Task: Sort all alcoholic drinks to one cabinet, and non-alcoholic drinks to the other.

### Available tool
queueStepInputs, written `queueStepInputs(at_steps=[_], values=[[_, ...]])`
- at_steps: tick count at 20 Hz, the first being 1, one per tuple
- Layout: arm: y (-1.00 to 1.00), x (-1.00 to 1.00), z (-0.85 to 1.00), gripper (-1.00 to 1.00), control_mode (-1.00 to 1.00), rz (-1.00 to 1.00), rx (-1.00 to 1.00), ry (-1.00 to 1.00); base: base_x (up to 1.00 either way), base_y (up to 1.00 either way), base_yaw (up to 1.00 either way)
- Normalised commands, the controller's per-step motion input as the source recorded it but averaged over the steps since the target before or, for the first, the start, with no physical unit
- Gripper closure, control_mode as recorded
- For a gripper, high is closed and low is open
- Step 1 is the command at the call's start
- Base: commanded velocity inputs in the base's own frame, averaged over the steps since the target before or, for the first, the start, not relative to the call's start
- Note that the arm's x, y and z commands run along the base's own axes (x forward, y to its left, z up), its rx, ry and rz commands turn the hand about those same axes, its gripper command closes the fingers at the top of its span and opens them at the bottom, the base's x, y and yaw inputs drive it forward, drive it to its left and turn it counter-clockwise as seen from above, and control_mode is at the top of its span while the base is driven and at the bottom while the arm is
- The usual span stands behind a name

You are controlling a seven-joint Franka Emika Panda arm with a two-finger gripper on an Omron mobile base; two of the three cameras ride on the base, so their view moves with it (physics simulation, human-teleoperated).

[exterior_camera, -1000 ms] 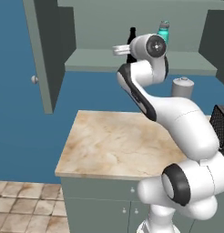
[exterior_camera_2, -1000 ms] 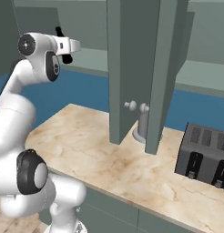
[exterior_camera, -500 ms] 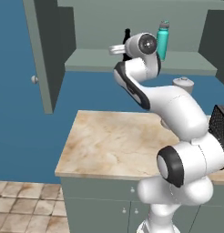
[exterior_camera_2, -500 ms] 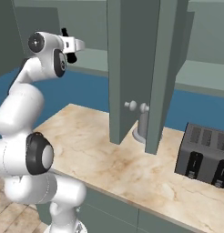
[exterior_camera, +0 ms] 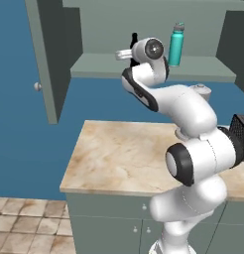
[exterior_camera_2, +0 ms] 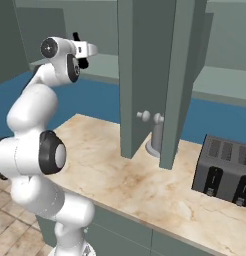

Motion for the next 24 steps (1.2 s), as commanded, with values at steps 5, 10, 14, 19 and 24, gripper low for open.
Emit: queueStepInputs(at_steps=[5,10,14,19,24], values=[[0.0,0.45,-0.05,1.0,-1.0,0.0,0.0,0.0,0.0,0.0,0.0],[0.0,0.43,-0.07,1.0,-1.0,0.0,0.0,0.0,0.0,0.0,0.0],[0.0,0.37,-0.08,1.0,-1.0,0.0,0.0,0.0,0.0,0.0,0.0],[0.0,0.17,-0.19,1.0,-1.0,-0.01,0.0,0.0,0.0,0.0,0.0],[0.0,0.07,-0.28,1.0,-1.0,-0.02,0.0,0.0,0.0,0.0,0.0]])
